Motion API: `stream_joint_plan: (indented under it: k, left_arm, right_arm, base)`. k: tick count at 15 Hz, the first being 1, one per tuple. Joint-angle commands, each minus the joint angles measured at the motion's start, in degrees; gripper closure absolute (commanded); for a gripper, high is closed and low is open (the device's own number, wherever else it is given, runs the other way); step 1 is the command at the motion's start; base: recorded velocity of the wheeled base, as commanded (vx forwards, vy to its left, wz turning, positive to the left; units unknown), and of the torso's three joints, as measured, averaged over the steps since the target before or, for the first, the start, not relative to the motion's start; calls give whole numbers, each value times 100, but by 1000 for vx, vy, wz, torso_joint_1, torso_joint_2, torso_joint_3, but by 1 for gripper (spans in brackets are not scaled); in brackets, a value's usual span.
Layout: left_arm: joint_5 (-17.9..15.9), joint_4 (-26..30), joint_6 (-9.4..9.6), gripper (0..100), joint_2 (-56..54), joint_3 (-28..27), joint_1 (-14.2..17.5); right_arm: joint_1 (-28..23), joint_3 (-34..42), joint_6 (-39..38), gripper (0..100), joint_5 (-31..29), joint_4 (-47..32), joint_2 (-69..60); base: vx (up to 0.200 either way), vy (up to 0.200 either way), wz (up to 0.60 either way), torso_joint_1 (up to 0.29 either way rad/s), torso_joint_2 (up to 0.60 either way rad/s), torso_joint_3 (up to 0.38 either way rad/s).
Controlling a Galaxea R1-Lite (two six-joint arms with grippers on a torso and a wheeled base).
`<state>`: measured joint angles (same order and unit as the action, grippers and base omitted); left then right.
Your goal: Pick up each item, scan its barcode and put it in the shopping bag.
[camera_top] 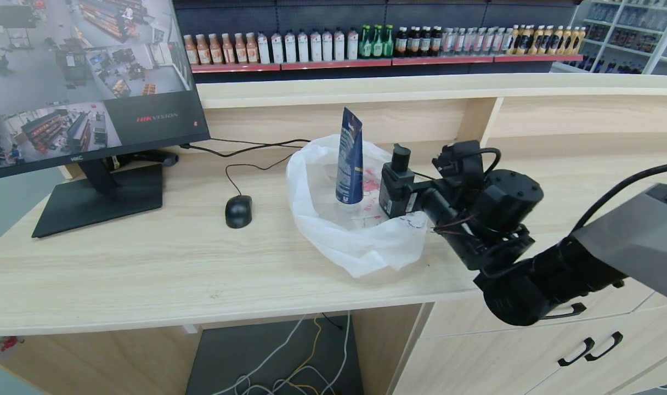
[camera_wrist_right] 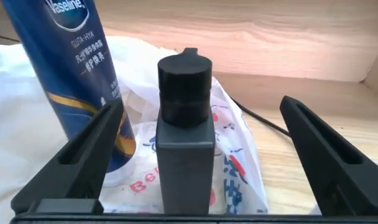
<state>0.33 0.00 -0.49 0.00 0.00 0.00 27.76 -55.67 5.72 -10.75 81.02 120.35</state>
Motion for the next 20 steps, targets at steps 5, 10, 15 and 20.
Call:
stream_joint_plan:
  k: [5,10,15,20]
  left_arm:
    - [2,0,-4,0,0,0,9]
    - [2,0,-13,0,0,0,9]
    - [2,0,-13,0,0,0,9]
    - [2,0,-39,0,0,0,9]
  right_arm:
    - [28,3212,-36,0,196,898,-1971]
    - [-7,5225,-80,0,223,898,-3764]
    - [-165,5567,-9,0,205,-1035,-6462]
    - [-130,5251,316,0,530,-6845,-10655]
  base:
    - [0,0,0,0,0,0]
    - [0,0,0,0,0,0]
    - [0,0,0,0,0,0]
    - [0,0,0,0,0,0]
